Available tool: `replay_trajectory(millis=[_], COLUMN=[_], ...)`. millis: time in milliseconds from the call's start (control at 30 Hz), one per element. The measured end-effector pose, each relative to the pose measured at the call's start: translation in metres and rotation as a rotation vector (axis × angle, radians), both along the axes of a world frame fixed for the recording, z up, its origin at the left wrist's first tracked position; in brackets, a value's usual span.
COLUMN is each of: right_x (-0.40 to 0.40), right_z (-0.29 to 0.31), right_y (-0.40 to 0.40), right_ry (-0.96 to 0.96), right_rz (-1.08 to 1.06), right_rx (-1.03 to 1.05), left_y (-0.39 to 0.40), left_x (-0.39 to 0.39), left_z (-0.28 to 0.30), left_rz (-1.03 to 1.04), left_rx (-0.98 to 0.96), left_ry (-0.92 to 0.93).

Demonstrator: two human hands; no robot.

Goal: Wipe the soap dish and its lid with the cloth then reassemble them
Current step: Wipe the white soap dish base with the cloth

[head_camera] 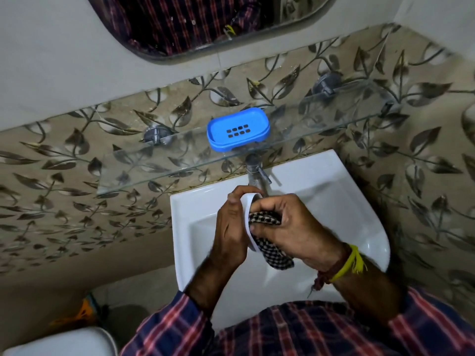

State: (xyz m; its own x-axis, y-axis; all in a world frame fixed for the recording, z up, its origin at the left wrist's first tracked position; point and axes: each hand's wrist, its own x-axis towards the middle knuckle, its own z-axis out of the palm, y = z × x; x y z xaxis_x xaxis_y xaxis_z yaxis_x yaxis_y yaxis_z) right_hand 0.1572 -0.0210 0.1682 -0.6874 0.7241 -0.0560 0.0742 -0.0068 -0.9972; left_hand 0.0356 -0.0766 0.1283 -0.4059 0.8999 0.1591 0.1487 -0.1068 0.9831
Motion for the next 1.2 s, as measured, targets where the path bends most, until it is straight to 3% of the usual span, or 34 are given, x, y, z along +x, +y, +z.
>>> replay_trajectory(millis=[133,267,400,500,567,733,900,1000,1200], right_x=[-0.005,-0.002,-0.004,-0.001,0.005,-0.004,-0.004,-0.006,0.002], right_z=[0.001,0.005,0.004,0.000,-0.002,-0.007,-0.008,-0.007,-0.008], right_y=[-0.002,0.003,-0.003,-0.005,-0.001,-0.007,0.012,0.015,0.007], right_ry=[0.031,-0.028,0.001,-0.042,-0.065,-0.049,0.047,0.047,0.061], right_rz=[-0.080,0.142,0.080,0.212,0.296,0.062,-0.140,-0.093,0.179], right_rx=[0.010,0.173,0.211,0.245,0.209,0.094,-0.027,0.013,-0.124], left_y=[-0.001,0.002,0.004,0.003,0.002,0.015,-0.003,-0.010,-0.007], left_x=[0.004,-0.003,0.002,-0.003,-0.004,-0.012,-0.009,0.012,0.000], left_z=[-0.002,0.002,0.006,0.007,0.013,0.022,0.005,-0.005,0.004], left_rz=[0.049,0.010,0.048,0.082,0.101,0.055,-0.048,-0.138,-0.041], left_rx=[-0.037,-0.041,-0.100,-0.135,-0.186,-0.345,-0.203,-0.191,-0.261], left_ry=[-0.145,-0.213,-0.349,-0.360,-0.383,-0.350,-0.289,-0.360,-0.482])
